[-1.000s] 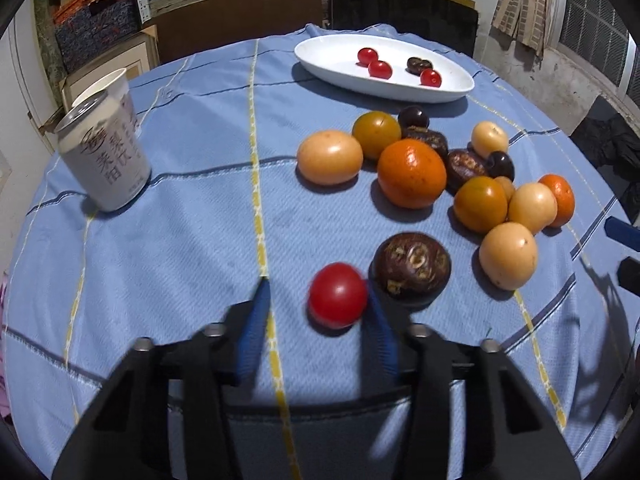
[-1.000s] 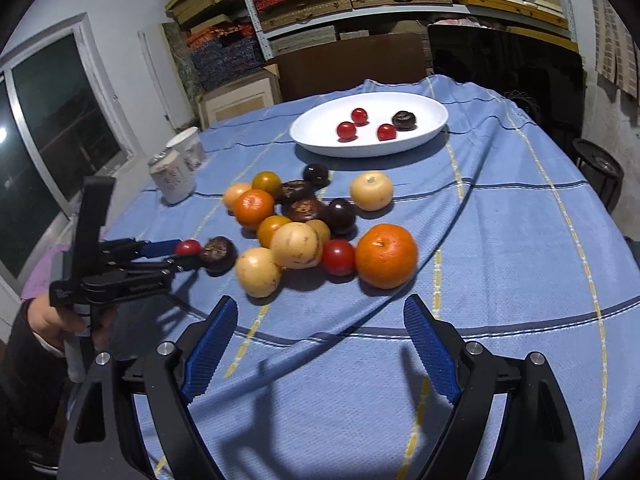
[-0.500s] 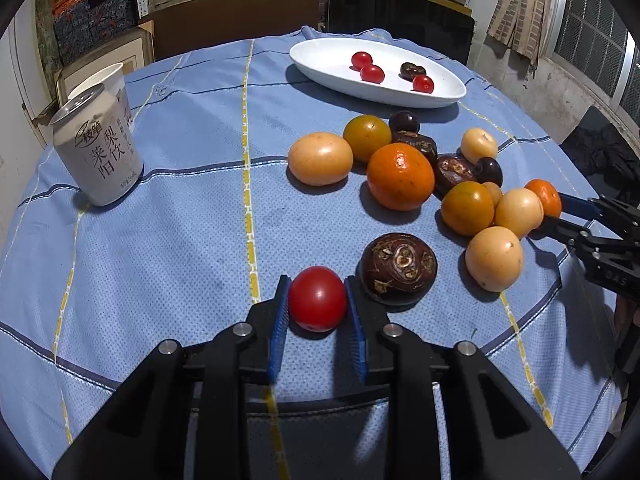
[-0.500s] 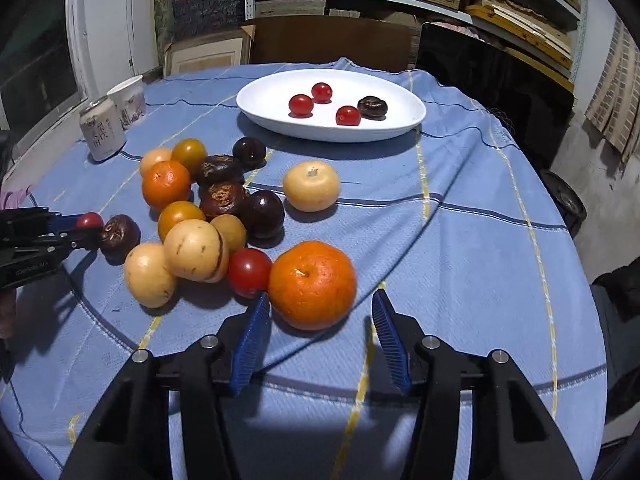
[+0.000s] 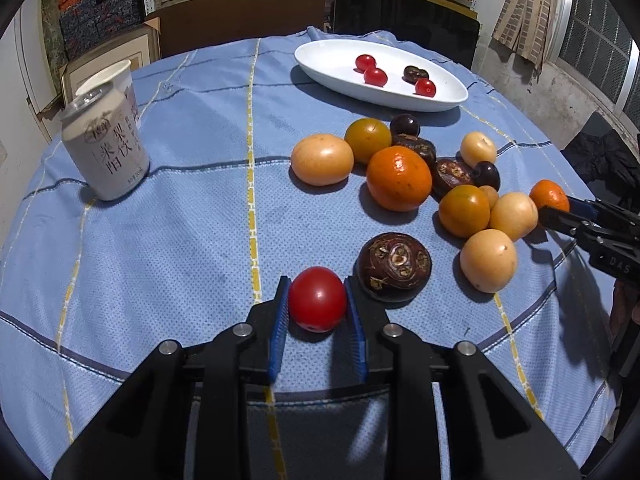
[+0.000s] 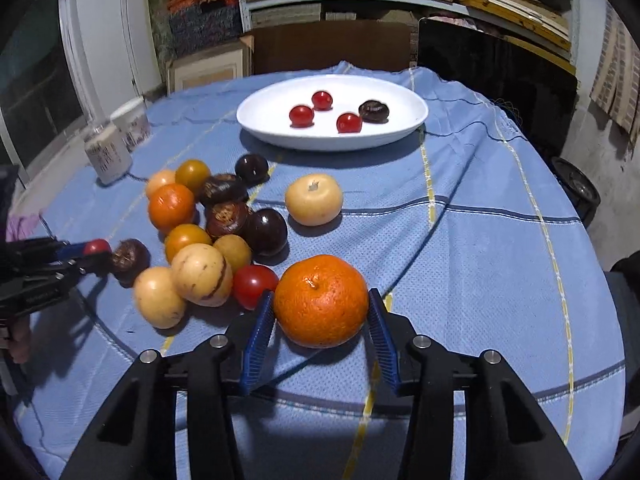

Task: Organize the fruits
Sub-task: 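Carry the tomato and tangerine onto the white plate and release both, then grasp a brown patterned fruit with the left tool while the right tool grasps a pale yellow fruit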

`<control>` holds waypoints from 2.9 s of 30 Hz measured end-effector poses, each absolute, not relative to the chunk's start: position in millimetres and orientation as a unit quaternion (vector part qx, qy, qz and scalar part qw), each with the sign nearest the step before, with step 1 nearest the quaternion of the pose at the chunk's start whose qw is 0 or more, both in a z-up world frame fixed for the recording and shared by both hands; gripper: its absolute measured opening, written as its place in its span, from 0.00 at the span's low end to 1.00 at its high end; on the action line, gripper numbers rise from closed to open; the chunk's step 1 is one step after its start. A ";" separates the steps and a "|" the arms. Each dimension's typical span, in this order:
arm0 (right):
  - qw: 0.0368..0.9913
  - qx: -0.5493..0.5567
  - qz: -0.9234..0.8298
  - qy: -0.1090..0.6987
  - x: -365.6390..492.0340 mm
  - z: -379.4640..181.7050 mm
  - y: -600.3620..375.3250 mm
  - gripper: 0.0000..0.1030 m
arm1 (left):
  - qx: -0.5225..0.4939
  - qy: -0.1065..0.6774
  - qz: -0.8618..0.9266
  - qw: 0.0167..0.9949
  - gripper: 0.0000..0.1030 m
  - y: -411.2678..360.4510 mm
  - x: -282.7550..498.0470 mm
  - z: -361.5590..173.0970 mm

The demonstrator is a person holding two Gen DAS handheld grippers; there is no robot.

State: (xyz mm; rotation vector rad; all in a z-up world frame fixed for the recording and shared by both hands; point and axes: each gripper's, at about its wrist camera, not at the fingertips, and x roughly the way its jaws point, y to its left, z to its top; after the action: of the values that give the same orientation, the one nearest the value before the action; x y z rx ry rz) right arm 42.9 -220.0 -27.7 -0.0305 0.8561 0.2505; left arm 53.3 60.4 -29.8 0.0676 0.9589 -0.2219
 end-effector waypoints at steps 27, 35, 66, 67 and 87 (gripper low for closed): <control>0.924 0.014 0.148 0.354 147.7 44.3 -226.5 0.46 | 0.057 0.411 -0.153 0.897 0.25 -11.5 162.0 48.2; 0.913 0.023 0.116 0.392 223.2 3.3 -232.1 0.46 | 0.052 0.438 -0.125 0.889 0.25 -33.1 256.2 20.2; 0.919 0.050 0.144 0.363 70.7 4.1 -237.3 0.84 | 0.052 0.413 -0.104 0.903 0.79 11.4 102.2 19.3; 0.920 0.048 0.147 0.360 61.1 3.9 -234.6 0.84 | 0.049 0.416 -0.108 0.902 0.79 13.7 93.2 15.9; 0.904 0.045 0.166 0.390 5.9 -19.0 -218.8 0.84 | 0.057 0.470 -0.100 0.875 0.52 15.3 61.7 -40.8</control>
State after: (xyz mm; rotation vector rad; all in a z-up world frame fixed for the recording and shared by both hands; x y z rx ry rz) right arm 5.9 -218.8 -19.0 0.0922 0.8064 0.3436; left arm 61.7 15.3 -40.8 0.1180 0.9805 -0.2090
